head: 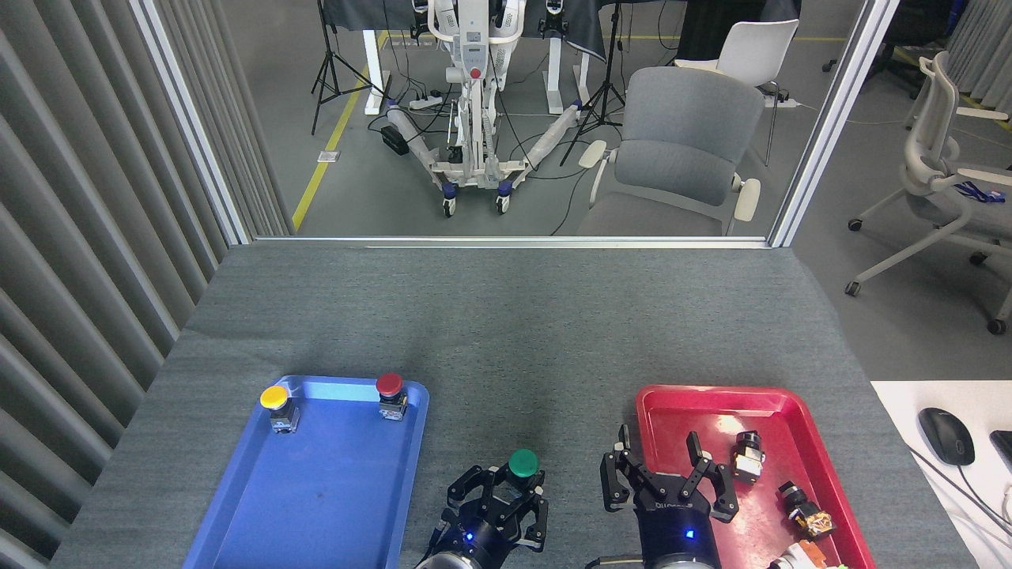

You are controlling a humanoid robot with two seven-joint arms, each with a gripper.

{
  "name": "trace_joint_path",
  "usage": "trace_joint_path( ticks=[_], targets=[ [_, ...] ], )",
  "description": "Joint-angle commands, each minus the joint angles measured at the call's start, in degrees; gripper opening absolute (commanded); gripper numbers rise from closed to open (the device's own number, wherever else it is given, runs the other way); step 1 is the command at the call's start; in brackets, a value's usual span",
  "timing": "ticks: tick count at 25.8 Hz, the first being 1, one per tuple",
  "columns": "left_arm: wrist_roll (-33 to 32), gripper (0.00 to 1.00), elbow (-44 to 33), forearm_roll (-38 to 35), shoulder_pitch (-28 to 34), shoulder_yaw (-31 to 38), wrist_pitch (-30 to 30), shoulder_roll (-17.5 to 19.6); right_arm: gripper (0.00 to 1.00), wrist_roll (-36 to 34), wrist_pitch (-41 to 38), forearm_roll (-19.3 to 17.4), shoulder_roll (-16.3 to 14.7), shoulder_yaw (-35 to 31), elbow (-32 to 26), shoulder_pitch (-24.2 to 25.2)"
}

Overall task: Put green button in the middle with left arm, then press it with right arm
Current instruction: 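Lower the green button onto the table and open the left gripper, then withdraw the left gripper and move the right gripper above the button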

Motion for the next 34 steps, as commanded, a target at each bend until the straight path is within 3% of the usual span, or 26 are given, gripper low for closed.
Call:
trace_joint_path(
  ticks=[1, 6, 8, 9, 10, 19, 23, 28, 32, 34],
  targets=[
    [1.9, 0.74, 0.1, 6.6, 0.0, -0.4, -0.5, 0.0, 0.9, 0.1, -0.1, 0.0, -0.1, 0.4, 0.0, 0.1],
    [2.0, 0.77, 1.0, 7.8, 0.0, -2.1, -0.2, 0.0, 0.9, 0.0, -0.1, 0.0, -0.1, 0.5, 0.0, 0.1],
    [2.0, 0.84, 1.2, 7.8, 0.0, -2.2, 0.0, 0.0, 0.9, 0.1, -0.1, 0.0, -0.1, 0.4, 0.1, 0.1],
    [2.0, 0.96, 1.2, 7.8, 0.0, -2.1, 0.1, 0.0, 0.9, 0.1, -0.1, 0.0, -0.1, 0.4, 0.1, 0.1],
    [2.1, 0.99, 1.0, 7.8, 0.0, -2.1, 0.0, 0.0, 0.9, 0.1, -0.1, 0.0, -0.2, 0.4, 0.1, 0.0],
    [1.5, 0.99, -3.2, 7.6, 3.2, -1.9, -0.7, 0.9, 0.88, 0.0, 0.0, 0.0, -0.1, 0.6, -0.1, 0.4],
    [1.3, 0.99, -11.2, 7.5, 6.6, -1.9, -0.7, 6.4, 0.82, 0.0, 0.0, 0.0, -0.1, 0.6, 0.0, 0.5],
    [0.9, 0.99, -18.1, 7.6, 10.2, -1.4, -0.7, 8.3, 0.72, 0.0, -0.2, 0.0, -0.1, 0.6, 0.0, 0.4],
    [0.4, 0.99, -25.0, 8.3, 13.5, 0.6, -0.7, 12.5, 0.69, 0.0, -0.4, -0.1, -0.1, 1.2, 0.0, 0.4],
    [0.3, 0.99, -29.2, 8.4, 17.1, 3.1, -0.7, 14.7, 0.62, 0.0, -0.5, -0.1, -0.1, 2.8, 0.0, 0.4]
  ],
)
